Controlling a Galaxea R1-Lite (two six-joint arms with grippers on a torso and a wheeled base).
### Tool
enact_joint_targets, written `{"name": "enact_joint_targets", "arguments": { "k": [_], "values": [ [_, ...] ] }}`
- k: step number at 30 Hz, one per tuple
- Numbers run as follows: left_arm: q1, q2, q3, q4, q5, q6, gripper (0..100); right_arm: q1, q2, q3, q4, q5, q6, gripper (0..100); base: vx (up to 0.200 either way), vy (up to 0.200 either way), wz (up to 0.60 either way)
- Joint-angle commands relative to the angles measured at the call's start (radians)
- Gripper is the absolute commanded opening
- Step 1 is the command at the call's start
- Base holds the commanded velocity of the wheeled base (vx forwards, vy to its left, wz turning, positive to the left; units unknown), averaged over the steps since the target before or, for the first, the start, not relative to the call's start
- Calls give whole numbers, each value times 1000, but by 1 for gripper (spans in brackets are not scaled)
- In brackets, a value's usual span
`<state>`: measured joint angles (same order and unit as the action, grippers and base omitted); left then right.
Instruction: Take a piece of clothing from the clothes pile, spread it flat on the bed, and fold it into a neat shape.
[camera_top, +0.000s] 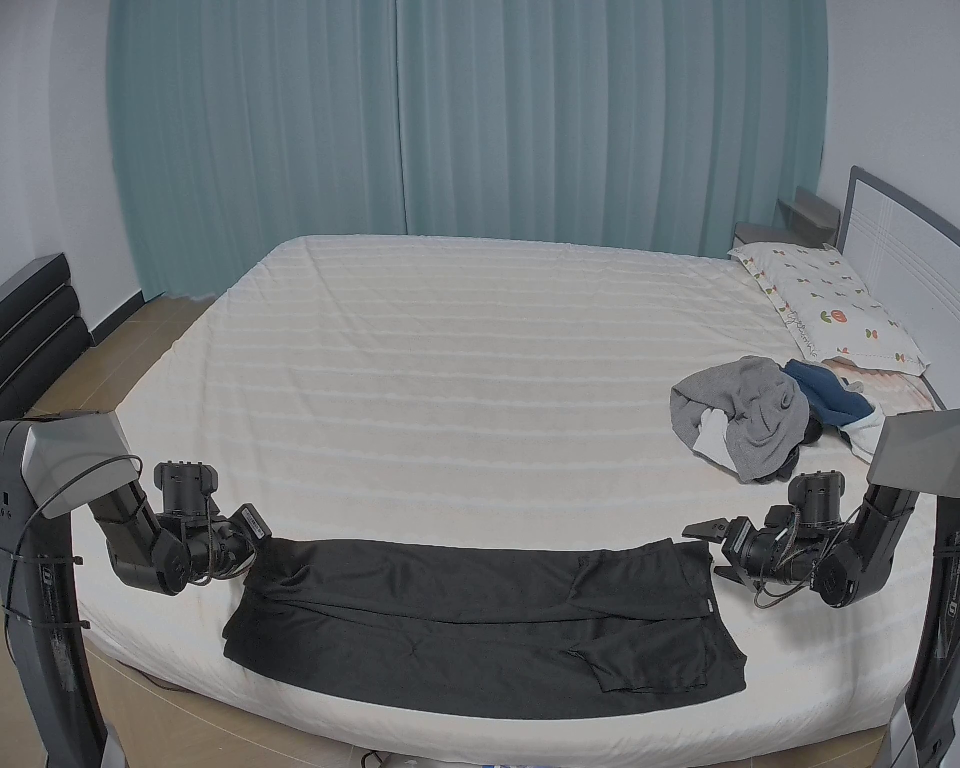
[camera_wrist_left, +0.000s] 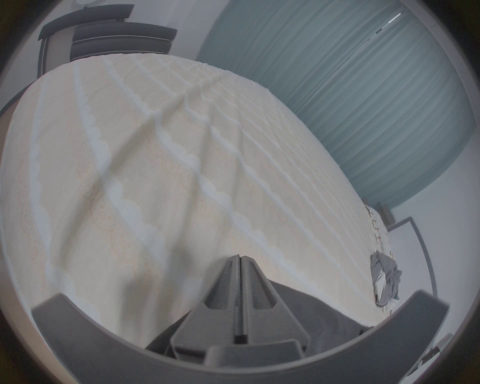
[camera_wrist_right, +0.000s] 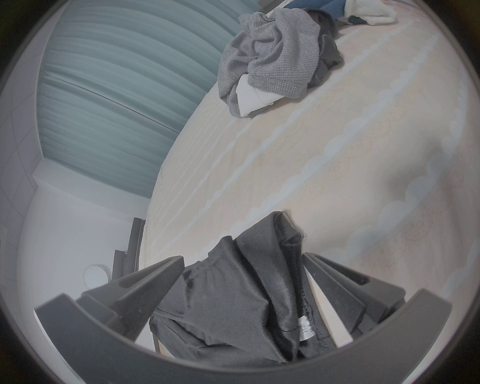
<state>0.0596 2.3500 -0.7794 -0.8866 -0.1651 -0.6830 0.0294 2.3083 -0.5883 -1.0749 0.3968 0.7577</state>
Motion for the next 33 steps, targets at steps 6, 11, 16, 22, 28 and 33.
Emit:
{"name": "enact_joint_targets", "arguments": {
  "k": [6, 11, 16, 22, 28, 33],
  "values": [
    [23, 20, 15, -100, 45, -96, 0, 18, -1, -1, -14, -4, 6, 100, 0, 0, 0],
    [25, 61, 20, -166, 85, -96, 0, 32, 2, -8, -19, -3, 9, 100, 0, 0, 0],
    [23, 72, 28, -193, 88, -93, 0, 49, 14, -11, -19, -4, 11, 100, 0, 0, 0],
    [23, 74, 28, -193, 88, -93, 0, 55, 17, -15, -19, -18, 9, 100, 0, 0, 0],
    [23, 74, 28, -193, 88, -93, 0, 53, 36, -38, -19, -29, 8, 100, 0, 0, 0],
    [23, 74, 28, -193, 88, -93, 0, 58, 54, -64, -19, -52, 5, 100, 0, 0, 0]
  ]
}}
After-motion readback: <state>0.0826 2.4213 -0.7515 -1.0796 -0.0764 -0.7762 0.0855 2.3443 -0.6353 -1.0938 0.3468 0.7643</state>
